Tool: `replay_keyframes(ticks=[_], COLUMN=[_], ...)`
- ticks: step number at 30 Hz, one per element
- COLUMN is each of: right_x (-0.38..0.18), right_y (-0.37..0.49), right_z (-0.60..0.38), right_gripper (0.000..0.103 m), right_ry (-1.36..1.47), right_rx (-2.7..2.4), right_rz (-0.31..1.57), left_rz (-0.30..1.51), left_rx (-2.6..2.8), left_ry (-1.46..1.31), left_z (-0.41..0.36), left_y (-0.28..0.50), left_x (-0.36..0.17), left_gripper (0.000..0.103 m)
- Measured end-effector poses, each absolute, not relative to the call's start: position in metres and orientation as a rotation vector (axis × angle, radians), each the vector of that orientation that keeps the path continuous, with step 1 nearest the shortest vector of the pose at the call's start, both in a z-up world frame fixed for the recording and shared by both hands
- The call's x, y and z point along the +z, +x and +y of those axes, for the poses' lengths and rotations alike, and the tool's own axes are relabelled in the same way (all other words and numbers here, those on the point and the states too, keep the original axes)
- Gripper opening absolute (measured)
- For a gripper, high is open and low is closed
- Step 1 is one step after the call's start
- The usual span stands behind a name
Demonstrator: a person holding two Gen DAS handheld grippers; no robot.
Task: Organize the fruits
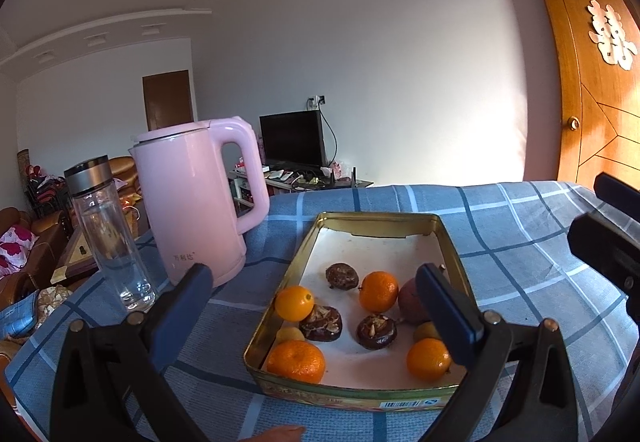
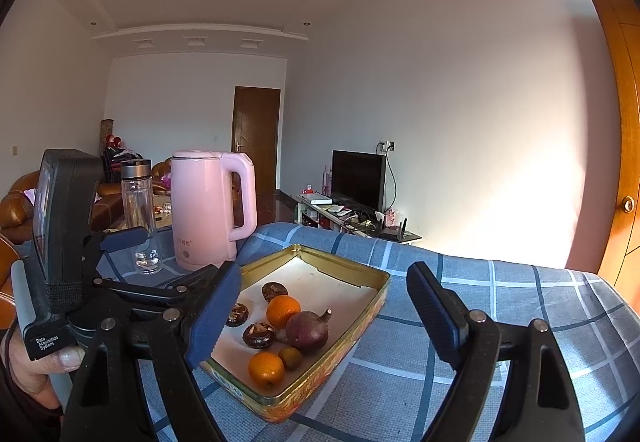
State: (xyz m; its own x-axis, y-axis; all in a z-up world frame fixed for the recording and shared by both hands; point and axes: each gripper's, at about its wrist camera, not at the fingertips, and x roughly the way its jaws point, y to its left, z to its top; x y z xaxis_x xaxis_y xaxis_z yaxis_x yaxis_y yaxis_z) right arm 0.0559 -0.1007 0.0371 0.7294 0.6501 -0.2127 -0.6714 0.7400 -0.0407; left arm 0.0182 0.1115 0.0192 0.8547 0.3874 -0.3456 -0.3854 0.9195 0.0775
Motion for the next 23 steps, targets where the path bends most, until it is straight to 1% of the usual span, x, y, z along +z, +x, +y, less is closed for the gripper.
replay_keyframes(ticks=[23], right_x=[0.033], right_y=[0.0607], right_z=[-0.1057], right_gripper=[0.086], right_ry=[-0.121], right_rx=[0.728], right_rz=[0.224], left_rz=[0.396], left_rx=[0.373], left_ry=[0.02], left_z=[0.105], left_y=[0.0216], left_x=[0.0135], left_gripper=[0.103])
